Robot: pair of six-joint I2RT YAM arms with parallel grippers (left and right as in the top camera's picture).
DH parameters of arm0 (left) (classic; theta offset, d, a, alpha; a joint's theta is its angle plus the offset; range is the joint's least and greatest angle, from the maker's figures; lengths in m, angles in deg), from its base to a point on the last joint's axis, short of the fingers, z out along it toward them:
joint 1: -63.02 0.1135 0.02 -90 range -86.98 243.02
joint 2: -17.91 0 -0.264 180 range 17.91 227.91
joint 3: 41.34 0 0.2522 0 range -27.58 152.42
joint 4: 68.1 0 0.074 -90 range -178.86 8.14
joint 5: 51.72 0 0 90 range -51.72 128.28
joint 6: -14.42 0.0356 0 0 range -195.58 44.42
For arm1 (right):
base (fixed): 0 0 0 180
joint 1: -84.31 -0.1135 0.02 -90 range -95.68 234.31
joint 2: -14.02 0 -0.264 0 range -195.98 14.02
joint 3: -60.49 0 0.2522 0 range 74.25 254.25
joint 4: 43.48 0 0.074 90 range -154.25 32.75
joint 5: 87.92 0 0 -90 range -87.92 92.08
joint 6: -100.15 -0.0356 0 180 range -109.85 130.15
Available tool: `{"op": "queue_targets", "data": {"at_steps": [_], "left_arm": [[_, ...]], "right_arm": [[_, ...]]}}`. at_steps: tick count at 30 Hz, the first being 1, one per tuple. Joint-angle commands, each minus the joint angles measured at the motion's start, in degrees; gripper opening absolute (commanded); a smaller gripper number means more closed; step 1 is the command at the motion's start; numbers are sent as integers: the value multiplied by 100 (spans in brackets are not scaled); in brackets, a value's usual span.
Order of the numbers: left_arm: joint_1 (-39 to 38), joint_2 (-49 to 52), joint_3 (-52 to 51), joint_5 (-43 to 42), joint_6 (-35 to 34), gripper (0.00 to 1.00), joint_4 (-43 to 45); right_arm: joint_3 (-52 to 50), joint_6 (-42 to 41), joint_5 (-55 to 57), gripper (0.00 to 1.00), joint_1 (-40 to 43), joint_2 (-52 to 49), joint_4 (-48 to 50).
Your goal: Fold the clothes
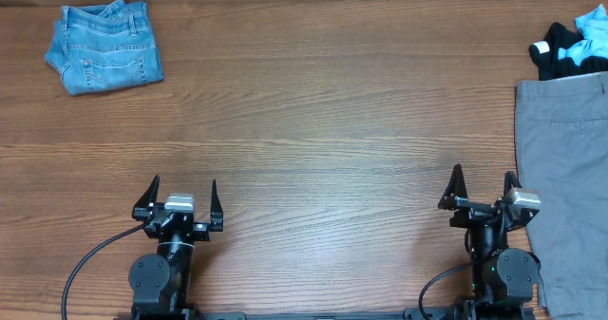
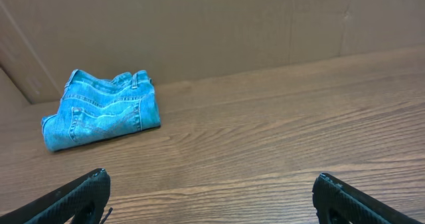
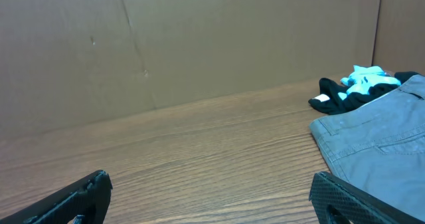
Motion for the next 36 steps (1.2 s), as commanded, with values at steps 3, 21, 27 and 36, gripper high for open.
{"op": "queue_targets", "data": {"at_steps": [3, 21, 27, 36], "left_arm": [[-11, -66, -42, 76, 83, 100, 22], [-9, -66, -42, 76, 83, 100, 22], [-11, -66, -42, 76, 83, 100, 22], [-11, -66, -42, 76, 83, 100, 22]], "right_arm": [[-61, 15, 55, 100, 7, 68, 22], [-61, -1727, -2645, 100, 0, 68, 417], [-61, -3353, -3292, 100, 0, 68, 479], [-57, -4183, -3552, 100, 0, 68, 1384]]}}
